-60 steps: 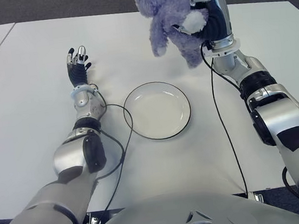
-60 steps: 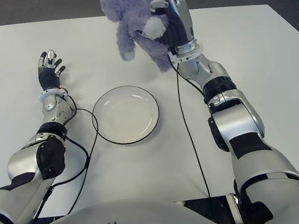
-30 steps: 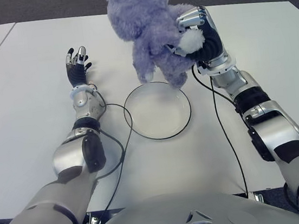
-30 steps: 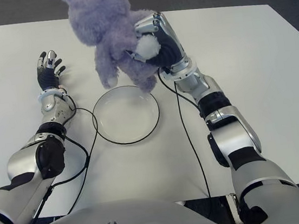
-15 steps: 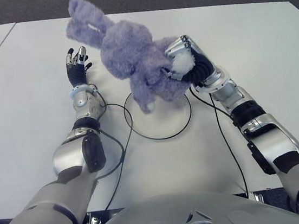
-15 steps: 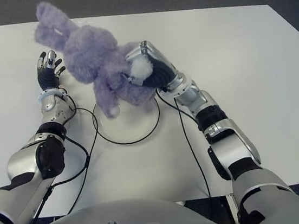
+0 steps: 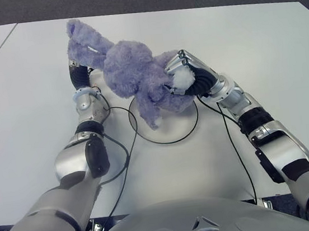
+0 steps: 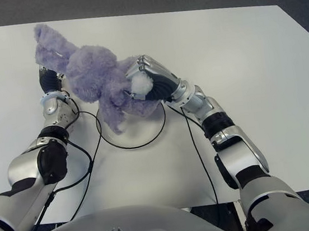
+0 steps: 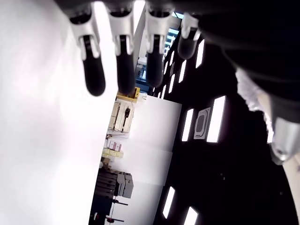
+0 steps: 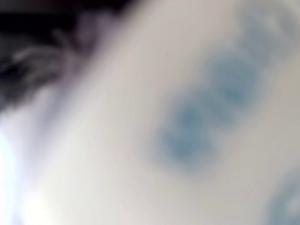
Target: Put the doll into the plate.
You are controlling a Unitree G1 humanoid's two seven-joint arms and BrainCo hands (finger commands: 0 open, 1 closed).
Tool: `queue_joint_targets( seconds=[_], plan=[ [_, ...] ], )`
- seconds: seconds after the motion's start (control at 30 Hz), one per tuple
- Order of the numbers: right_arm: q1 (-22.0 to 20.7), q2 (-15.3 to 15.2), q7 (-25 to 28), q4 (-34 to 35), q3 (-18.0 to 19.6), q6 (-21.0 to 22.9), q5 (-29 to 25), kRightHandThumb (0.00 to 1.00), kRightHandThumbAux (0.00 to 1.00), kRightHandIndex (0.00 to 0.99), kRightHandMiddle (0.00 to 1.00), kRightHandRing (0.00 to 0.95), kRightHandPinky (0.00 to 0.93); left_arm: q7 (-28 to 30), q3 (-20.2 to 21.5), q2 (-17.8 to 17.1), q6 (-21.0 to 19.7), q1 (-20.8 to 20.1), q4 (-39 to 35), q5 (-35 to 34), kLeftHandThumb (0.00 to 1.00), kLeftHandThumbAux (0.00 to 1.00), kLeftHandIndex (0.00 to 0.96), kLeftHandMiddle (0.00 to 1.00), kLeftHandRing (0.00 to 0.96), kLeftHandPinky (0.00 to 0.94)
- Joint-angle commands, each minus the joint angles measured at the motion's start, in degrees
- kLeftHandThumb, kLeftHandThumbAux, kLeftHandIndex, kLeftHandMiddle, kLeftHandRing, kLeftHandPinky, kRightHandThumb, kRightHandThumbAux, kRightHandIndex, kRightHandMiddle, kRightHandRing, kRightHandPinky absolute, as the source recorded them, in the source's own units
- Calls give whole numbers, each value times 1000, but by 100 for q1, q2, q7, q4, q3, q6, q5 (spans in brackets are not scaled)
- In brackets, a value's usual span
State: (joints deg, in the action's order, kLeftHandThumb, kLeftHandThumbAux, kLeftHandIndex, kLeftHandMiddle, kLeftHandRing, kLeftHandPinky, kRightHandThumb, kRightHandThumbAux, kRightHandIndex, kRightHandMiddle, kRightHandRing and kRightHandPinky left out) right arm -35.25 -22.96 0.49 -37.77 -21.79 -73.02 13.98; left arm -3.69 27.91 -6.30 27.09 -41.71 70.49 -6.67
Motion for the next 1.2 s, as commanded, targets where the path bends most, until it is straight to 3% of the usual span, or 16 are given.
queue_joint_targets(
  seconds=[0.03,0.5,0.8,1.0,1.07,1.1,1.13,1.17,1.2],
  plan=[
    [364,-23,380,-167,-47,323,323,703,724,438,898,899,899,-73,16,407,-715,1233,754,-3,0,501,103,240,291,357],
    [320,-19,142,-376,96,926,1148,703,725,438,897,898,900,-305,-200,383,-853,1222,766,150,0,522,103,239,278,308],
    [125,73,-252,-798,-12,1011,1664,704,725,439,895,896,901,-339,-192,391,-872,1211,765,124,0,535,104,242,280,312],
    [-99,29,-116,-1044,-133,1179,1843,703,723,436,868,879,875,-406,-234,390,-927,1197,770,165,0,540,104,241,280,306],
    [-186,-5,31,-1112,-193,1346,1883,689,725,425,811,836,837,-426,-261,388,-946,1194,772,190,0,540,101,238,278,300],
    [-226,-37,175,-1113,-240,1539,1925,541,704,345,719,777,796,-435,-279,385,-962,1192,774,209,0,539,99,237,277,302],
    [-249,-57,263,-1110,-271,1664,1954,426,673,237,526,657,716,-439,-290,383,-971,1190,775,221,0,538,96,235,276,304],
    [-279,-82,343,-1094,-311,1847,2027,383,663,199,457,614,687,-448,-306,379,-978,1191,775,241,0,538,95,235,276,304],
    [-296,-97,388,-1078,-335,1962,2074,307,628,129,313,484,559,-454,-315,376,-981,1192,776,253,0,536,92,235,274,302]
  ],
)
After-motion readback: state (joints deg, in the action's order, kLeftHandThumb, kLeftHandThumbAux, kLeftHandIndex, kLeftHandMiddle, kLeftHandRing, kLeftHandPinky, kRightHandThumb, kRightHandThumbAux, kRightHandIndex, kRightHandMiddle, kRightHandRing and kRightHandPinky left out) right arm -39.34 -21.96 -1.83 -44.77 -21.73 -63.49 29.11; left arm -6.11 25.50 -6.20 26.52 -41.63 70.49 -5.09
